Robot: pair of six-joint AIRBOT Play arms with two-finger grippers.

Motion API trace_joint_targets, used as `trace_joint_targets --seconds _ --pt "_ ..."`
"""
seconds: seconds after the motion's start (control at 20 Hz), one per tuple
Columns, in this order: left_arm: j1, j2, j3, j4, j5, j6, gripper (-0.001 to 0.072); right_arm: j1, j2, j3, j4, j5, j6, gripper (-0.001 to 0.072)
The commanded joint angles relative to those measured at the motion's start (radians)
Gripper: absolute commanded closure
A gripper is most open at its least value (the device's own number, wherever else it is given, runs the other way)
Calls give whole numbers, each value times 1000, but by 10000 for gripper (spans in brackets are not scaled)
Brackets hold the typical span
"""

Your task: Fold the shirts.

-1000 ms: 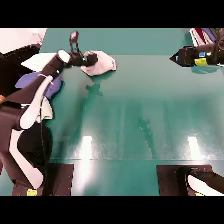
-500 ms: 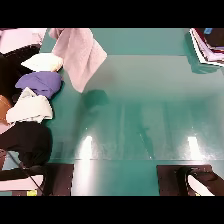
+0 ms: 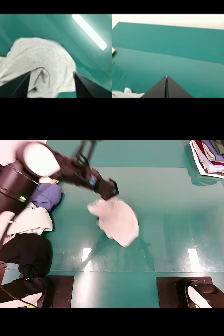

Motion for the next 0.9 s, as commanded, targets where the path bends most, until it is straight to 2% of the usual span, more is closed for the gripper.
trace_joint_targets --seconds 0.0,0.1,0.2,0.35,0.65,0.85 --pt "-11 5 -108 63 104 -9 86 -6 4 0 3 39 1 698" --pt "90 6 -112 87 110 -18 86 -6 4 0 3 51 2 698" --pt "210 6 -169 76 149 -69 86 -6 4 0 4 62 2 698" --pt "322 -45 -290 -22 182 -75 87 -6 3 -1 3 68 2 698" --pt "304 -245 -352 -255 161 91 86 -6 -11 -3 4 93 2 698" --pt "264 -320 -351 -284 185 117 91 -6 -58 -3 3 147 2 698"
